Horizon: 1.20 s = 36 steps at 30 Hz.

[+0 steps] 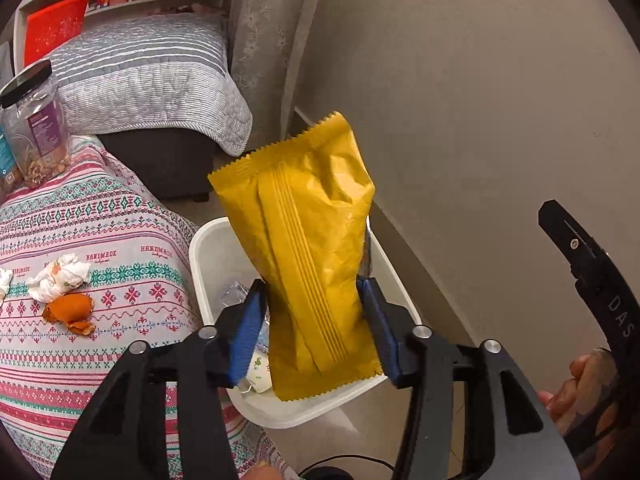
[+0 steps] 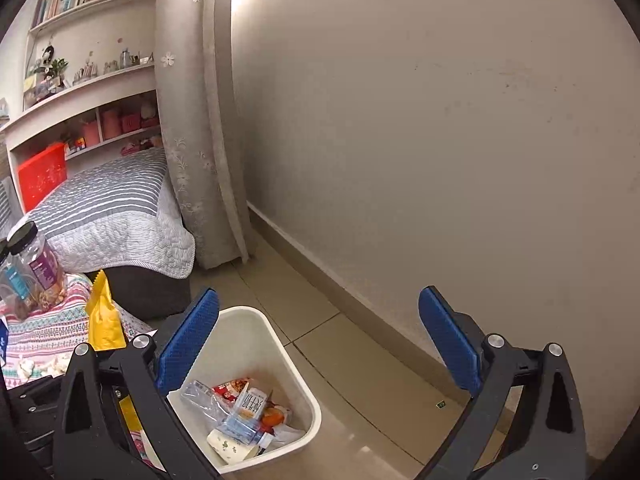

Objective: Collect trash
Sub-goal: 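Carry the yellow snack bag over the bin with the left tool and release it, then move the left tool back over the white tissue bundle on the table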

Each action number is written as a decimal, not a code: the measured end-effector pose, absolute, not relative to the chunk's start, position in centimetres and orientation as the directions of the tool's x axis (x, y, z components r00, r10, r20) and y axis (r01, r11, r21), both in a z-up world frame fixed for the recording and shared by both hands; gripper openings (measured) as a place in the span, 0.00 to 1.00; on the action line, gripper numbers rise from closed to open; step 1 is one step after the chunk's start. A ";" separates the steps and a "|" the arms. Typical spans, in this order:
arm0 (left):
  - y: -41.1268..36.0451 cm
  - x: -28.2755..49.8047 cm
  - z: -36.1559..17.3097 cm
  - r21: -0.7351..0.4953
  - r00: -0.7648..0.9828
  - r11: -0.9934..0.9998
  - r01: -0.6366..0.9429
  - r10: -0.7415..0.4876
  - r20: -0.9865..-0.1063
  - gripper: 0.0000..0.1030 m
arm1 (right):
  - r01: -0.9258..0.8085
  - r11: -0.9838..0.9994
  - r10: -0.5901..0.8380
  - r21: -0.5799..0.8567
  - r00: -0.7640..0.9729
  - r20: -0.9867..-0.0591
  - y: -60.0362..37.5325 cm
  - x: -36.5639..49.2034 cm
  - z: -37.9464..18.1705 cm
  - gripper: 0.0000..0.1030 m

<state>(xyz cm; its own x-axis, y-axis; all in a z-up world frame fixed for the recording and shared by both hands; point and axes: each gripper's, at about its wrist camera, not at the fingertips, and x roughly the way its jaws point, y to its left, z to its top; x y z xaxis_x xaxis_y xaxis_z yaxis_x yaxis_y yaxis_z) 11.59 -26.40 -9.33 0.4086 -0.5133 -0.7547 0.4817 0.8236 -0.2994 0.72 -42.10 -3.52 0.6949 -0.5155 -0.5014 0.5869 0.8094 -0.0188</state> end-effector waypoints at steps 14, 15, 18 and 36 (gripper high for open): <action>-22.5 12.0 -6.8 -0.246 0.511 0.875 0.418 -0.450 -0.732 0.63 | 0.537 0.835 -0.526 -0.120 0.715 -0.460 -38.1 2.1 -3.3 0.93; -22.3 11.8 -6.6 -0.233 0.524 0.881 0.413 -0.439 -0.730 0.63 | 0.531 0.839 -0.521 -0.121 0.719 -0.460 -37.9 2.2 -3.2 0.93; -21.1 11.6 -6.1 -0.211 0.549 0.893 0.398 -0.416 -0.725 0.63 | 0.515 0.848 -0.508 -0.123 0.725 -0.465 -37.0 2.7 -3.3 0.93; -12.5 12.9 -5.9 -0.101 0.646 0.967 0.236 -0.233 -0.727 0.70 | 0.390 0.902 -0.429 -0.185 0.765 -0.480 -28.6 6.5 -4.2 0.93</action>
<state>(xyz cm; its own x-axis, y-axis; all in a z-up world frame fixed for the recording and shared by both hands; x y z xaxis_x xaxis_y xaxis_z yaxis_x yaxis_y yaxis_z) 12.93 -12.50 -5.85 0.6461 -0.2333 -0.7268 0.2358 0.9666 -0.1006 6.52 -28.63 -4.19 0.7649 -0.4294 -0.4801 0.3902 0.9019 -0.1852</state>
